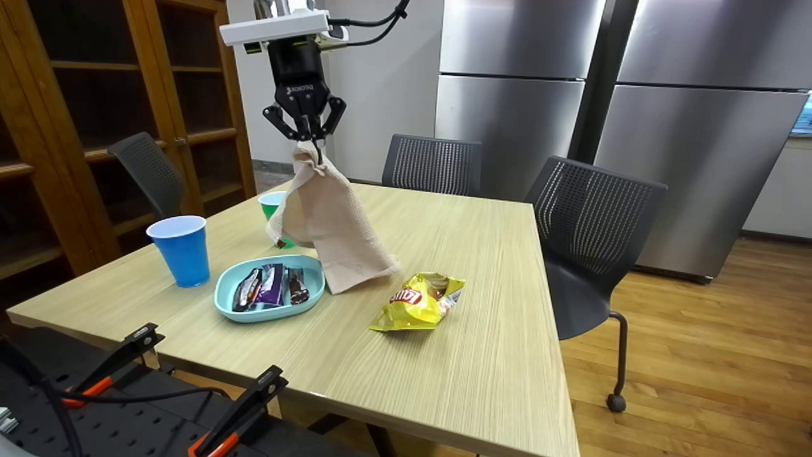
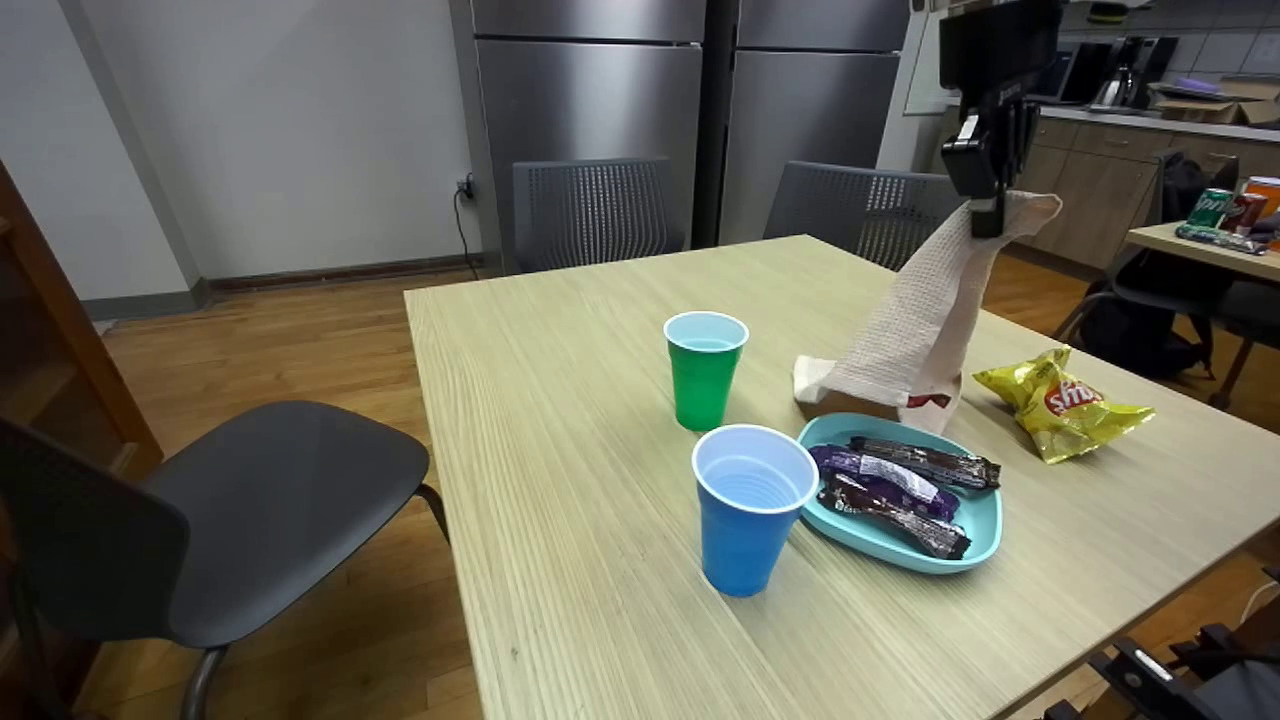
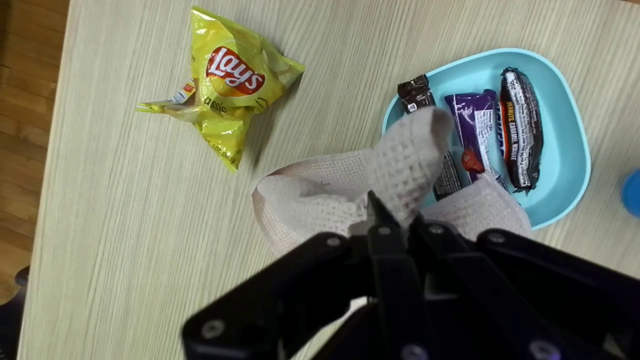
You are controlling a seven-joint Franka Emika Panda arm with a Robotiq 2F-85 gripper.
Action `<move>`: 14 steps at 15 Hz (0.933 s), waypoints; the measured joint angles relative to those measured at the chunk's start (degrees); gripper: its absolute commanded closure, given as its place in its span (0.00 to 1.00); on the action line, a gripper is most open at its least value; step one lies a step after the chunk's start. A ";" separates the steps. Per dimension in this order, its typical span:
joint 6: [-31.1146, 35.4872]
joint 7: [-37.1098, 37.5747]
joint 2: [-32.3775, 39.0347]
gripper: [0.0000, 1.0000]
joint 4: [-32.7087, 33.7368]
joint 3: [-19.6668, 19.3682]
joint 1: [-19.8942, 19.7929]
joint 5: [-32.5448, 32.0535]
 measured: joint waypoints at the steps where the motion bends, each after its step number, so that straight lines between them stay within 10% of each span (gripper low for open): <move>1: -0.01 0.00 -0.33 0.99 -0.04 0.00 0.00 0.00; 14: -0.01 0.00 -5.92 0.99 -3.73 0.00 0.00 0.00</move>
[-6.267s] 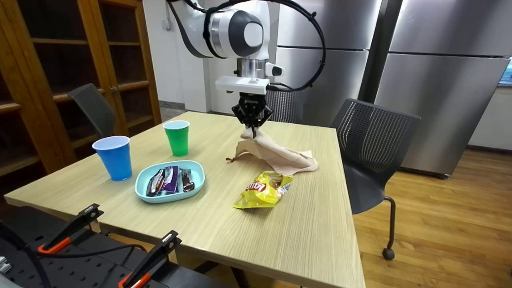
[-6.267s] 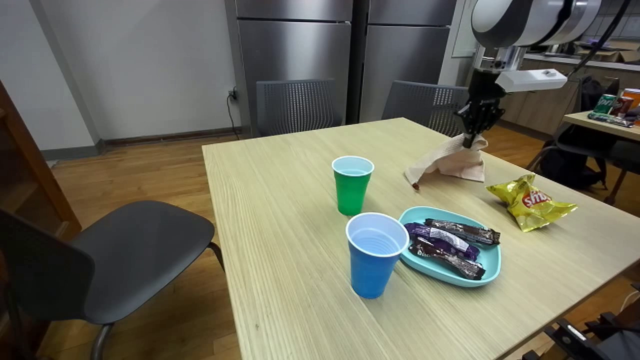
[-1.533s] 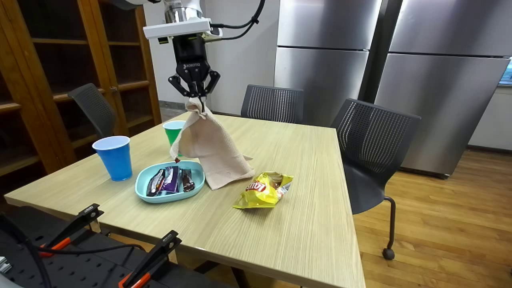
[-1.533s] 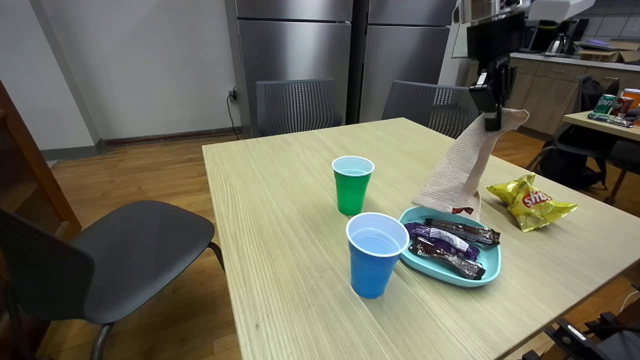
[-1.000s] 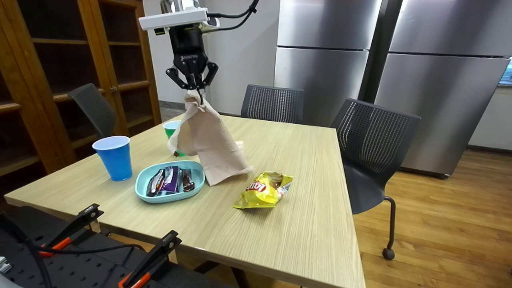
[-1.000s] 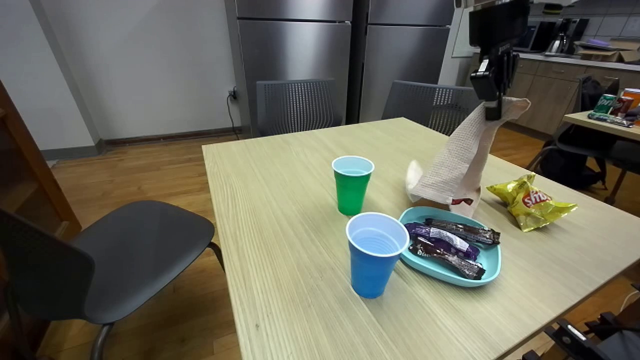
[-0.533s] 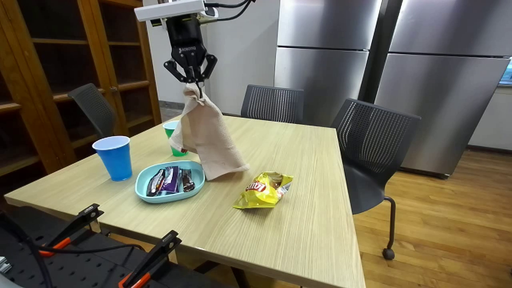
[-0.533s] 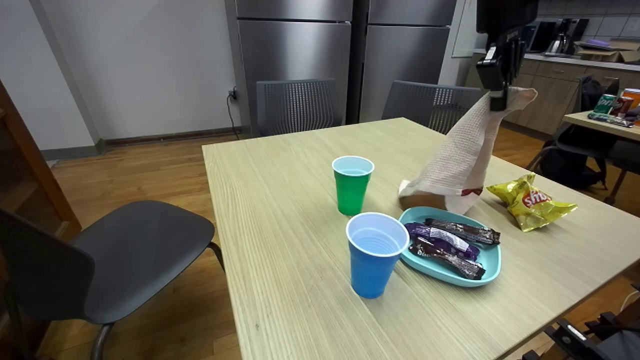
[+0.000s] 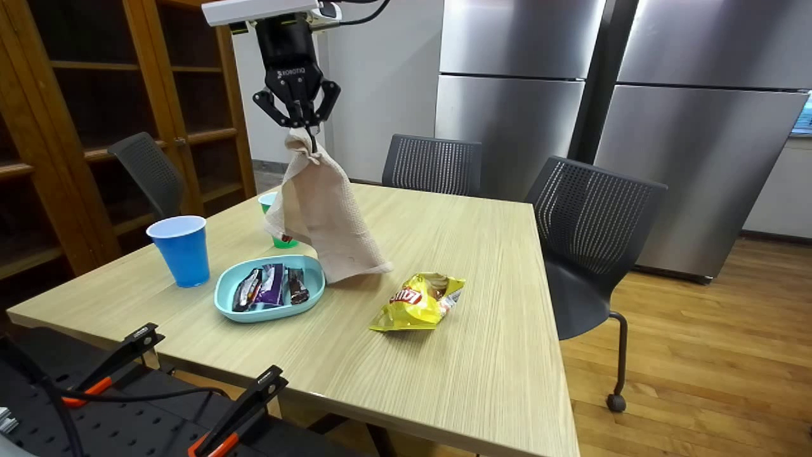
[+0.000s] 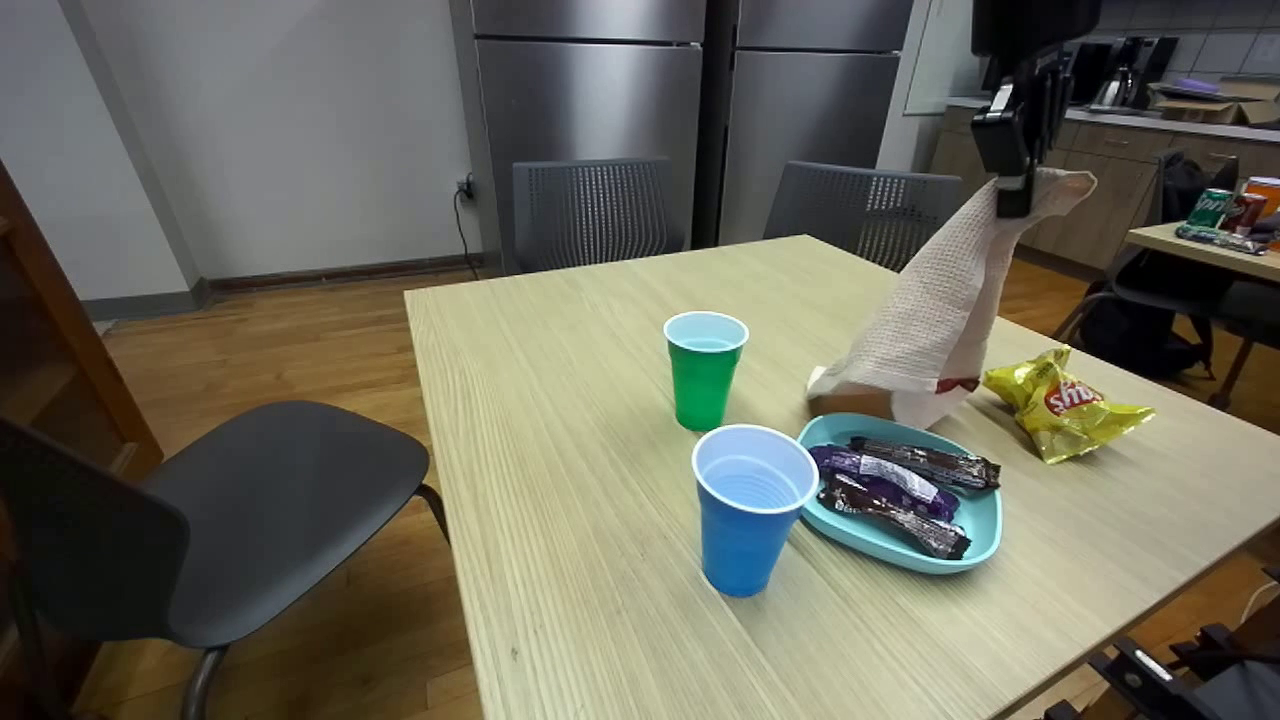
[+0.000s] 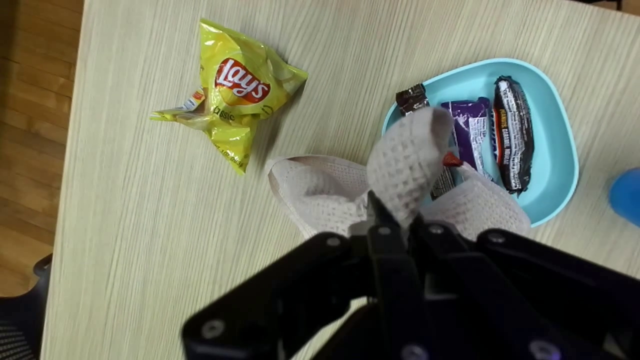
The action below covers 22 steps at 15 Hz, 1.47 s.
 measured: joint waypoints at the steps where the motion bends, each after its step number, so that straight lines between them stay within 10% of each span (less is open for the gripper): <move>1: 0.00 0.00 -0.33 0.99 -0.40 0.02 0.00 -0.03; 22: 0.07 -0.23 -0.78 0.99 -5.44 4.36 5.34 1.31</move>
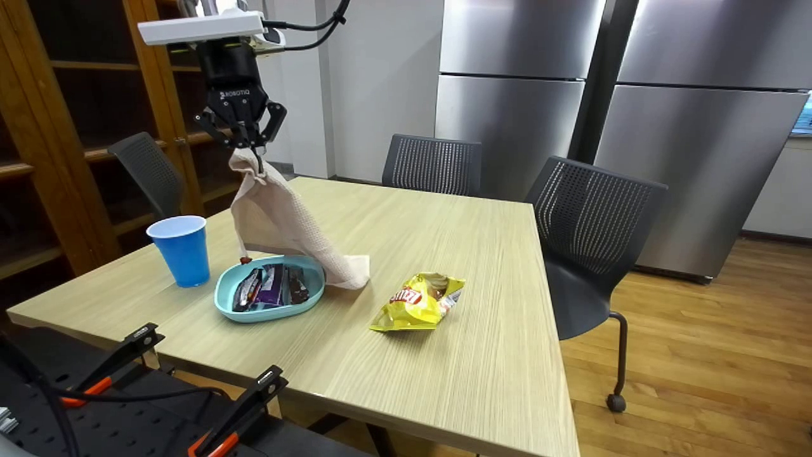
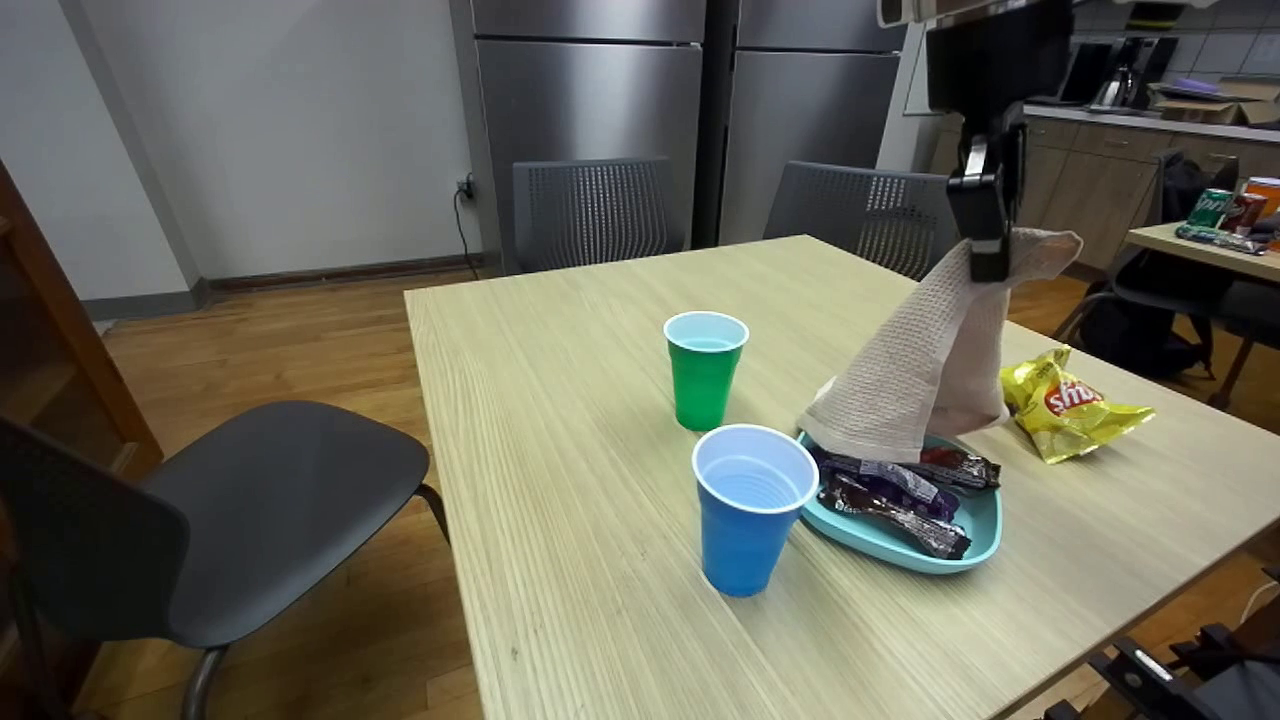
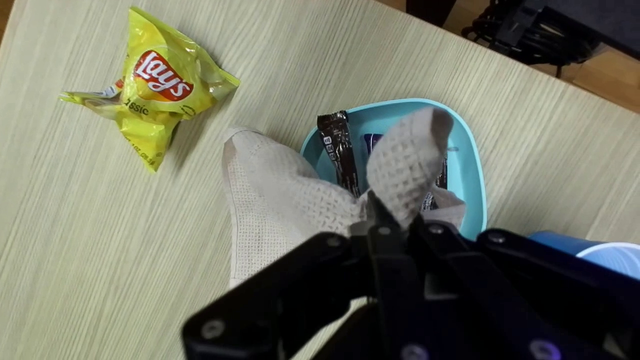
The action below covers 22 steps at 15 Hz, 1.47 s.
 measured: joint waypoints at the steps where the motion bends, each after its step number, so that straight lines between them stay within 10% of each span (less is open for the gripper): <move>1: 0.00 -0.01 0.09 0.99 0.00 0.04 0.01 0.18; 22: -0.16 -11.32 5.89 0.99 -0.05 0.30 1.32 14.33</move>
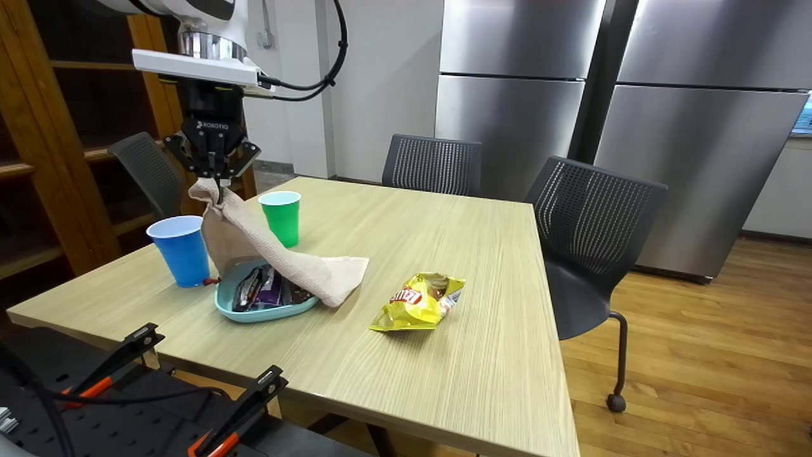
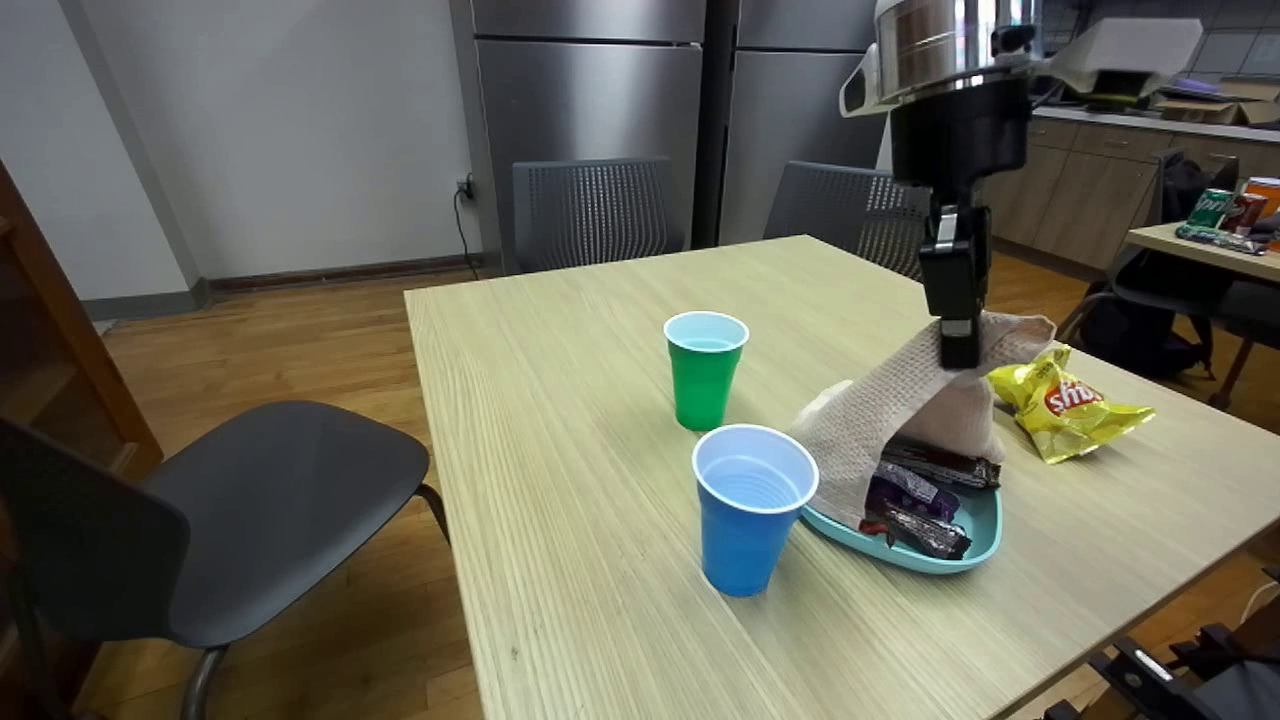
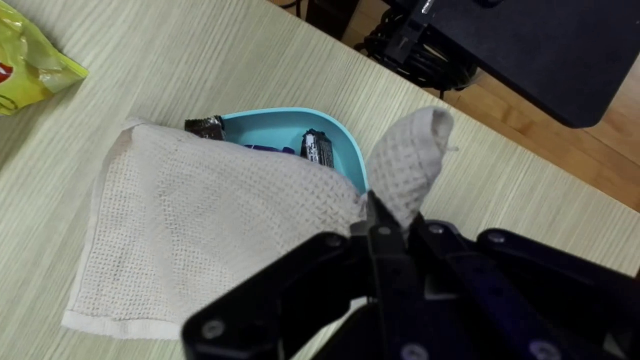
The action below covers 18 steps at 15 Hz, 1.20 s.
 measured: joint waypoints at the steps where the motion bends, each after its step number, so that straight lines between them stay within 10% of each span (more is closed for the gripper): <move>1: -0.05 -0.21 0.43 0.99 -0.04 0.11 0.00 0.02; 18: -4.07 -3.28 6.52 0.99 -0.83 2.21 0.00 -0.11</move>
